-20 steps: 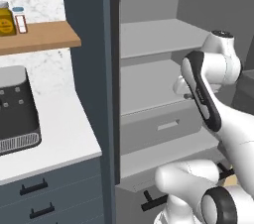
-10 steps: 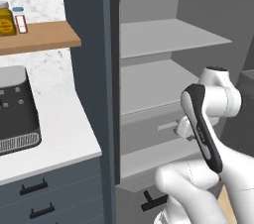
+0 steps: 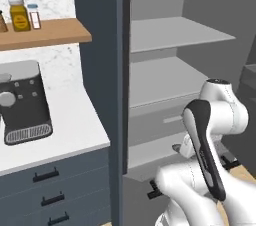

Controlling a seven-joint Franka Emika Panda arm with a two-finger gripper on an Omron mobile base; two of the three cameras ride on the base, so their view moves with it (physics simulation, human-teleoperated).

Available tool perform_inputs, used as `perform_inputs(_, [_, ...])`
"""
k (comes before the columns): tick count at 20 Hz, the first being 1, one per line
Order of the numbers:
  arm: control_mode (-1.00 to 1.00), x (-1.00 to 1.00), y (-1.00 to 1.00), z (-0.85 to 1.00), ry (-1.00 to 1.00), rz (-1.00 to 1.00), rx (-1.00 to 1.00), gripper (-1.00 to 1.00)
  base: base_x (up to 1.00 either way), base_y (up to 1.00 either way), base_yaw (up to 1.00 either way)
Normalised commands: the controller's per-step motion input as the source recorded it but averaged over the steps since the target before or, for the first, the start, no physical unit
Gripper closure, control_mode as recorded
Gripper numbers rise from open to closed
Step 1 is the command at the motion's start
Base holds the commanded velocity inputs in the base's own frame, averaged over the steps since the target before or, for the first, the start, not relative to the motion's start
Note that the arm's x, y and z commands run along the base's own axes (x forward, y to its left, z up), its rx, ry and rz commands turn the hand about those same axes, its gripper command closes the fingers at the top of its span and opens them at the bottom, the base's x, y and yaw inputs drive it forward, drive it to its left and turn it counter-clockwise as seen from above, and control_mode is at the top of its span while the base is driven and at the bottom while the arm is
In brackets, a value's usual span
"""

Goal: Place one broccoli and one fish in each tupperware on the nearby counter, to pack two identical lunches.

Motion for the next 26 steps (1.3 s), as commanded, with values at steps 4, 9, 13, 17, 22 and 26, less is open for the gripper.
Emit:
perform_inputs(4, [1.00, 0.00, 0.00, 0.00, 0.00, 0.00, 0.00, 1.00, -0.90, 0.99, 0.18])
perform_inputs(9, [1.00, 0.00, 0.00, 0.00, 0.00, 0.00, 0.00, 1.00, -0.45, 1.00, 0.28])
perform_inputs(13, [1.00, 0.00, 0.00, 0.00, 0.00, 0.00, 0.00, 1.00, -0.20, 1.00, 0.30])
perform_inputs(17, [1.00, 0.00, 0.00, 0.00, 0.00, 0.00, 0.00, 1.00, -0.02, 1.00, 0.31])
perform_inputs(22, [1.00, 0.00, 0.00, 0.00, 0.00, 0.00, 0.00, 1.00, 0.00, 1.00, 0.27])
perform_inputs(26, [1.00, 0.00, 0.00, 0.00, 0.00, 0.00, 0.00, 1.00, 0.14, 1.00, 0.14])
